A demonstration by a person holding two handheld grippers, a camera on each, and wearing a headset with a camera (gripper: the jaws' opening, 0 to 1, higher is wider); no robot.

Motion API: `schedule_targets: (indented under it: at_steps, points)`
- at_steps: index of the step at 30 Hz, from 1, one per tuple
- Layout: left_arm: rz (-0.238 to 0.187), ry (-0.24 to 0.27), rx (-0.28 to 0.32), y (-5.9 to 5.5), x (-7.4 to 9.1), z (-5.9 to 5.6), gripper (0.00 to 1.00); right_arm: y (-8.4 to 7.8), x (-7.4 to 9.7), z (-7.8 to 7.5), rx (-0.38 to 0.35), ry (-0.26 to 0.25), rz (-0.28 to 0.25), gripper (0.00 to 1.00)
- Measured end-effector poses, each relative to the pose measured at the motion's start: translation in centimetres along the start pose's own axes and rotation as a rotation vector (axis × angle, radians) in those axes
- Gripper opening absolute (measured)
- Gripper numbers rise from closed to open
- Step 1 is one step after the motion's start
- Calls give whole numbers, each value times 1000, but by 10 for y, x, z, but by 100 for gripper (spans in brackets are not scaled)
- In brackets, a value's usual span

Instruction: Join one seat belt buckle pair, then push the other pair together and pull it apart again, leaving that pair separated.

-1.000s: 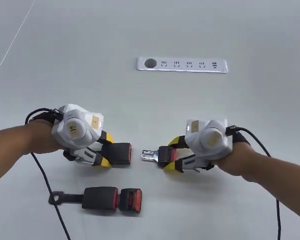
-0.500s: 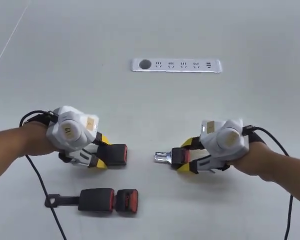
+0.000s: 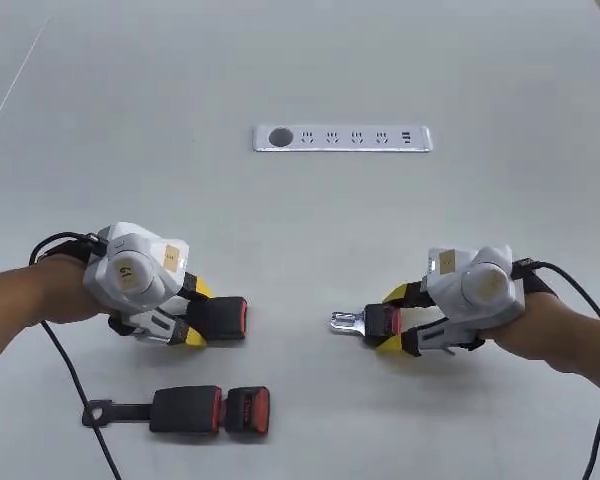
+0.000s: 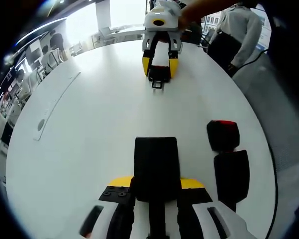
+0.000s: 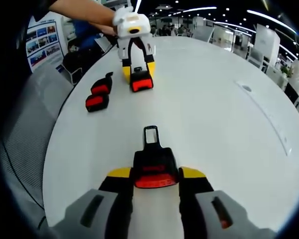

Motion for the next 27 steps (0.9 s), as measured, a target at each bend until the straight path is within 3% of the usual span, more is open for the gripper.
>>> schedule_targets:
  at_steps: [3,5,7,9,11,13,16,18,21,24,27]
  points:
    - [9,4,10,1,0,0,34,1,-1,1,-5,-3,-1,37]
    - [8,-7,59,1,-1,-1,36,2,0,1,-14,-18,5,40]
    - [-14,-7,131,2,-1,0,48,5,0,1,-58,-39,-13,52]
    - [-39,14,175,4,0,1,70,7,3,0,-85,-74,-40,64]
    - [-87,53,248,6,7,5,78,9,7,-1,-88,-121,-68,69]
    - [-150,83,314,8,14,8,81,10,11,-1,-137,-172,-95,73]
    - [-192,163,361,7,26,11,86,9,18,0,-198,-234,-121,79]
    - [-214,205,438,5,34,9,87,10,24,1,-219,-289,-147,80]
    - [-280,277,517,6,46,5,90,10,33,5,-278,-370,-174,81]
    - [-342,355,611,1,58,-3,91,15,42,9,-338,-449,-234,86]
    - [-390,377,677,0,65,-17,93,16,50,19,-385,-512,-250,88]
Point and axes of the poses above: the centre of the closed fingertips' face, and the gripper's own axes: x roughly backward along the fingers, z roughly to its left, y roughly out of its top, the point moved 6 cm from there along x, roughly backward along the fingers, and after that the axes turned 1 degree about x, right-handed, at the moved point
